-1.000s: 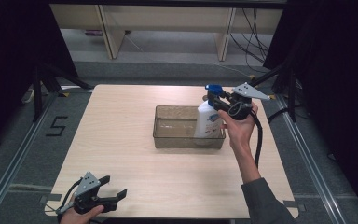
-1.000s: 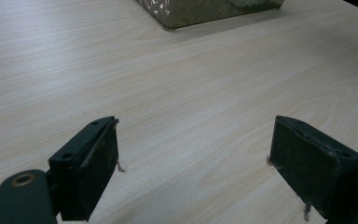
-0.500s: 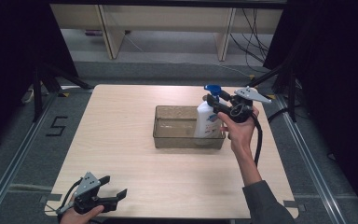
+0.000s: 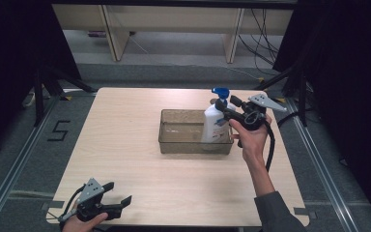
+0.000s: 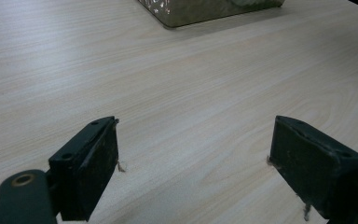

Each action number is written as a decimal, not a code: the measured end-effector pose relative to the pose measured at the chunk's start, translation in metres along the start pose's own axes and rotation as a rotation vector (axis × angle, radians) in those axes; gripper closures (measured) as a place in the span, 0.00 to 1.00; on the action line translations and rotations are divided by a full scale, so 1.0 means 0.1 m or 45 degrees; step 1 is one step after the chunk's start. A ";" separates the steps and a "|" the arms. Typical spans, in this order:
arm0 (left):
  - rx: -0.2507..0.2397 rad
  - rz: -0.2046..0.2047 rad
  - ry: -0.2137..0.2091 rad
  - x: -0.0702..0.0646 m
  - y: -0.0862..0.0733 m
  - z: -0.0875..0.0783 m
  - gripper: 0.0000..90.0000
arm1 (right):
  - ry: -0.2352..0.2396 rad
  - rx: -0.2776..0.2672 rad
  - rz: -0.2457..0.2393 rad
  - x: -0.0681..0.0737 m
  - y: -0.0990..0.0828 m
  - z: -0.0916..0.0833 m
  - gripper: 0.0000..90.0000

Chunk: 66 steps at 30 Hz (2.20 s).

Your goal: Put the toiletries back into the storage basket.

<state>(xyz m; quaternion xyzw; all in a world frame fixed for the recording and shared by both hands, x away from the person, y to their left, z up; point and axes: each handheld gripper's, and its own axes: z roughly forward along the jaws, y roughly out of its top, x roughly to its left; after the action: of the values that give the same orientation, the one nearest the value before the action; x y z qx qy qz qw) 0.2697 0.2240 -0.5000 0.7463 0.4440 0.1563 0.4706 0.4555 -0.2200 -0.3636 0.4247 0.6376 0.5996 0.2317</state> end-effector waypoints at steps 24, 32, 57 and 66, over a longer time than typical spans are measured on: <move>0.017 0.004 0.019 0.00 0.00 0.00 0.16 | 0.042 -0.036 0.000 0.09 -0.12 -0.24 0.35; 0.018 0.006 0.017 0.00 0.00 0.00 0.16 | 0.046 -0.044 -0.008 0.12 -0.13 -0.32 0.34; -0.005 0.001 0.008 0.00 -0.01 -0.01 0.16 | 0.070 -0.021 -0.008 0.17 -0.23 -0.42 0.34; -0.007 -0.002 0.010 0.00 -0.01 -0.01 0.16 | 0.071 -0.005 -0.018 0.19 -0.26 -0.46 0.30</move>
<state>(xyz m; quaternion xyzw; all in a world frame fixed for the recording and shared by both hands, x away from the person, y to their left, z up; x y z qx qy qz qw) 0.2686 0.2245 -0.5004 0.7440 0.4459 0.1600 0.4712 0.4014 -0.2286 -0.3767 0.4027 0.6456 0.6108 0.2190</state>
